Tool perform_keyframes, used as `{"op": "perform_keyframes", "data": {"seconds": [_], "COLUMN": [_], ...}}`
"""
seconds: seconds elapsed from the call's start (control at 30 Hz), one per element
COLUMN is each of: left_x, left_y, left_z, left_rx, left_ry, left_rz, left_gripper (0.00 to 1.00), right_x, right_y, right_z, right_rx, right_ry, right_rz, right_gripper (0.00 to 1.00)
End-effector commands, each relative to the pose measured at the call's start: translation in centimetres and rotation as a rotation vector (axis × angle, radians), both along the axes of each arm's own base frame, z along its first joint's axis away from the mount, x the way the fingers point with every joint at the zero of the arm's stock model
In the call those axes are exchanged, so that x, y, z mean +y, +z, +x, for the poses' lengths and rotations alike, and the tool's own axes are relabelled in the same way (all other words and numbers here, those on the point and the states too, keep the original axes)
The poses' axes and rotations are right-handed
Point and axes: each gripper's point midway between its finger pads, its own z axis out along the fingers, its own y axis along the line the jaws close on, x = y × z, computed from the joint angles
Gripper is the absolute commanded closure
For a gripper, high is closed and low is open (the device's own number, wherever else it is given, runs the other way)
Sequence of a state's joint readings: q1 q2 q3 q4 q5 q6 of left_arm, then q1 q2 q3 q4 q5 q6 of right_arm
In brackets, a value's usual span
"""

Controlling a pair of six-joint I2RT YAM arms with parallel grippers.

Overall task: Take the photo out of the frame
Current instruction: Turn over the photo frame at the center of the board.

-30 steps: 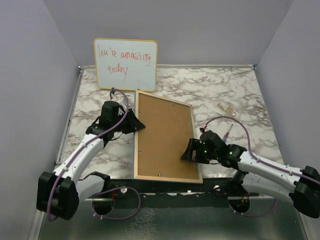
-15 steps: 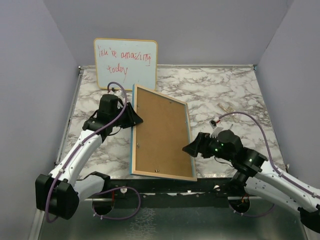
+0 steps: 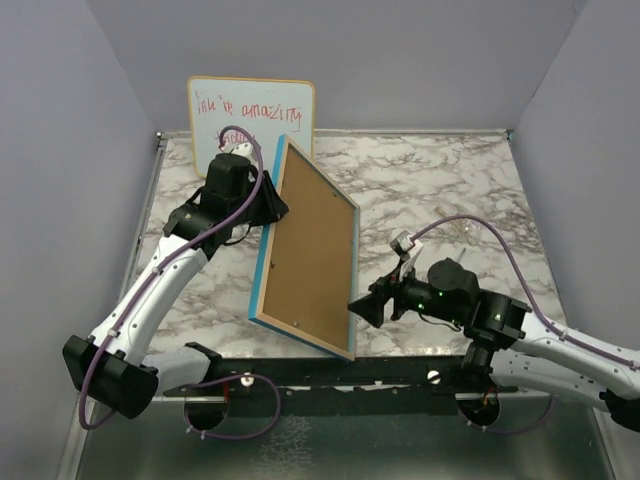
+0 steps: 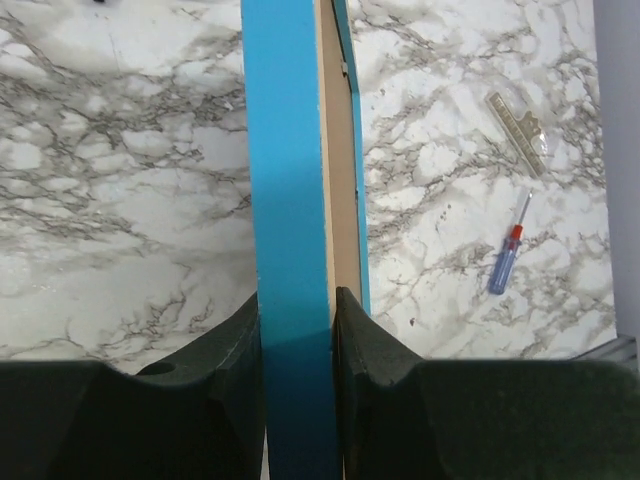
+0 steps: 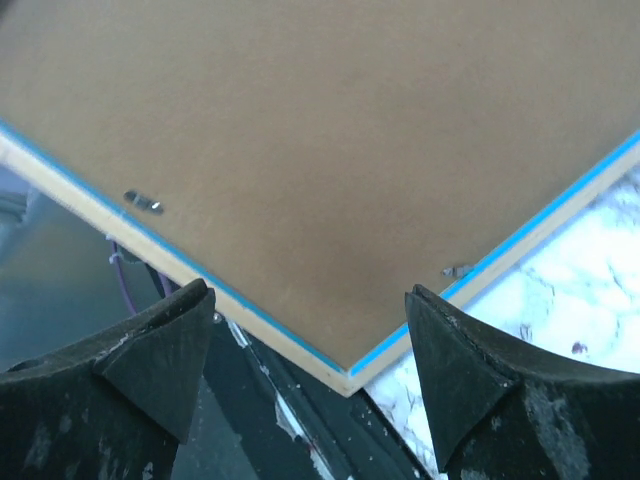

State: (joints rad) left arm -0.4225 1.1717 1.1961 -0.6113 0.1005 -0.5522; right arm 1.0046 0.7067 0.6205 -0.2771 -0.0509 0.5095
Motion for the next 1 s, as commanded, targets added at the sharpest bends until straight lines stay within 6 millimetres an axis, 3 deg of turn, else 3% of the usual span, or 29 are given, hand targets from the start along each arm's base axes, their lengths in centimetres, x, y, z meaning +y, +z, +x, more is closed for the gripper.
{"op": "perform_keyframes", "data": {"seconds": [0.0, 0.2, 0.3, 0.37, 0.5, 0.63, 0.77, 0.97], "left_x": [1.0, -0.3, -0.8, -1.5, -3.0, -5.4, -9.0, -13.8], "left_y": [2.9, 5.5, 7.8, 8.8, 9.1, 9.0, 7.3, 4.2], "left_z": [1.3, 1.0, 0.9, 0.9, 0.9, 0.2, -1.2, -4.3], "left_rx": [-0.085, -0.138, -0.185, -0.194, -0.21, -0.218, -0.21, -0.217], "left_ry": [0.066, 0.062, 0.054, 0.034, 0.011, -0.019, -0.083, -0.133], "left_rz": [0.108, 0.131, 0.169, 0.2, 0.279, 0.311, 0.349, 0.428], "left_gripper": [1.0, 1.0, 1.0, 1.0, 1.0, 1.0, 1.0, 1.0], "right_x": [1.6, 4.7, 3.9, 3.7, 2.8, 0.6, -1.2, -8.3], "right_y": [3.1, 3.4, 3.5, 3.8, 4.9, 4.8, 4.8, 1.4], "right_z": [0.1, -1.3, 0.0, 0.0, -0.4, -0.2, -0.1, 0.8], "right_rx": [-0.265, -0.408, -0.315, -0.28, -0.187, -0.067, 0.033, 0.173], "right_ry": [0.016, -0.044, -0.231, -0.252, -0.293, -0.391, -0.487, -0.776], "right_rz": [-0.05, -0.089, -0.06, -0.025, 0.055, 0.014, 0.037, 0.074], "right_gripper": [0.19, 0.17, 0.16, 0.16, 0.14, 0.12, 0.11, 0.12]}}
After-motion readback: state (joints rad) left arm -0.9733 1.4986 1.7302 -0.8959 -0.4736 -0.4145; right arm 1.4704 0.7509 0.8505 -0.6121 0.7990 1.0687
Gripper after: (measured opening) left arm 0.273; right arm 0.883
